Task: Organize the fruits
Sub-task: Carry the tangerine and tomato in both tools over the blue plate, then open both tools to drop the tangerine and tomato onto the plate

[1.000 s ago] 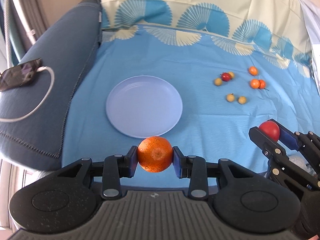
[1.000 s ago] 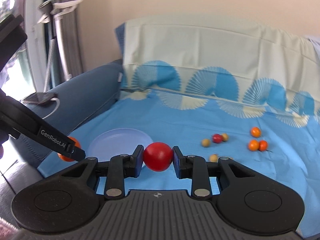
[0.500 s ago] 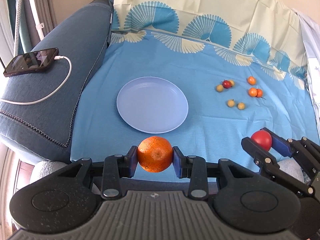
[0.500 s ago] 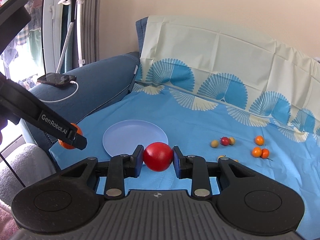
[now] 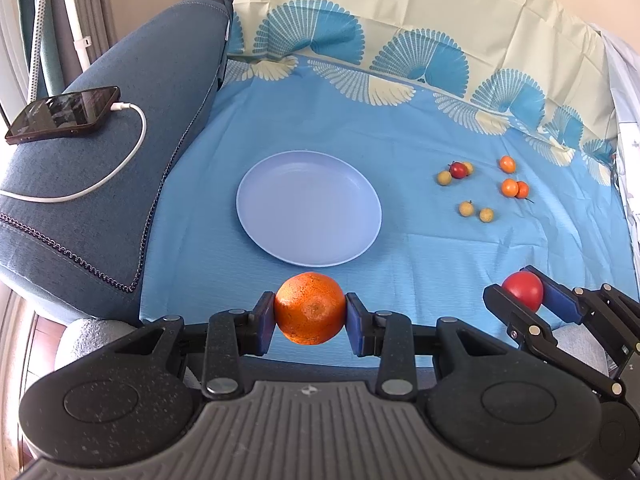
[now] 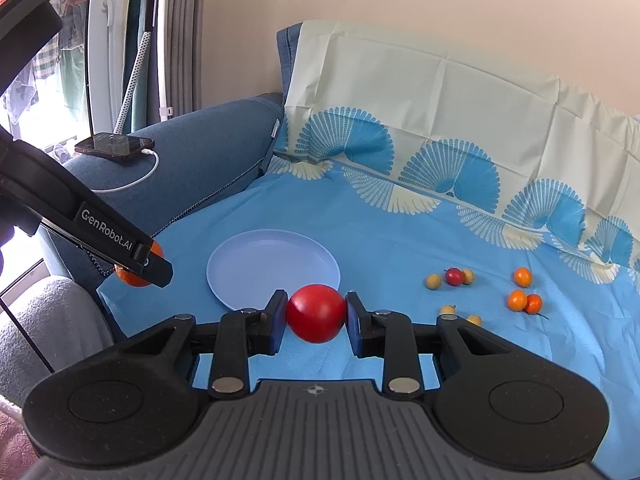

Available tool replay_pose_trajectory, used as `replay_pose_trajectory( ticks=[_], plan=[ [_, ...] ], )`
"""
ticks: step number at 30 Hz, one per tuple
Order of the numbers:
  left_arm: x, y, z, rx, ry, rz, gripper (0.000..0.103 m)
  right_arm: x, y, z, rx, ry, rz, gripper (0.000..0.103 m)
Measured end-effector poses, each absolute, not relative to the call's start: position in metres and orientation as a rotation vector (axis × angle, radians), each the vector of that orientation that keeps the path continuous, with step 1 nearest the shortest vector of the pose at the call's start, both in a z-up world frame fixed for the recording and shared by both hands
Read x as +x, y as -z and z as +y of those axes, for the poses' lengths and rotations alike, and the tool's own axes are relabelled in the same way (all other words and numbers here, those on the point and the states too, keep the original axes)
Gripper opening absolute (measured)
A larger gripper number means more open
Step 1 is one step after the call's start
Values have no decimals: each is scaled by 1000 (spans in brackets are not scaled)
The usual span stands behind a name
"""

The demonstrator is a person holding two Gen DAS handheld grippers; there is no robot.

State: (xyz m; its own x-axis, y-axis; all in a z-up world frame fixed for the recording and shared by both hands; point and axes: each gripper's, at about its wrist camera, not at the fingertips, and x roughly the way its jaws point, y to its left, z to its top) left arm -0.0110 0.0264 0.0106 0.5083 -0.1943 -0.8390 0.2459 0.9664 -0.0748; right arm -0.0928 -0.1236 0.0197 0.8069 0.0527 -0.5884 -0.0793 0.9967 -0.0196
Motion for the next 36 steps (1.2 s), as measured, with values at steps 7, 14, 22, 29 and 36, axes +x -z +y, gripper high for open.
replay_pose_trajectory(
  ticks=[7, 14, 22, 29, 36],
  plan=[
    [-5, -6, 28, 57, 264, 1015, 40, -88, -17, -124, -40, -72, 641, 32],
    [3, -1, 28, 56, 256, 1021, 40, -83, -12, -125, -37, -70, 658, 32],
    [32, 6, 34, 48, 235, 1022, 40, -61, -4, -126, -39, -70, 683, 32],
    [82, 30, 25, 78, 235, 1044, 40, -17, 16, -125, -19, -96, 722, 32],
    [139, 65, 8, 103, 222, 1075, 40, 45, 48, -110, -22, -127, 780, 32]
  ],
)
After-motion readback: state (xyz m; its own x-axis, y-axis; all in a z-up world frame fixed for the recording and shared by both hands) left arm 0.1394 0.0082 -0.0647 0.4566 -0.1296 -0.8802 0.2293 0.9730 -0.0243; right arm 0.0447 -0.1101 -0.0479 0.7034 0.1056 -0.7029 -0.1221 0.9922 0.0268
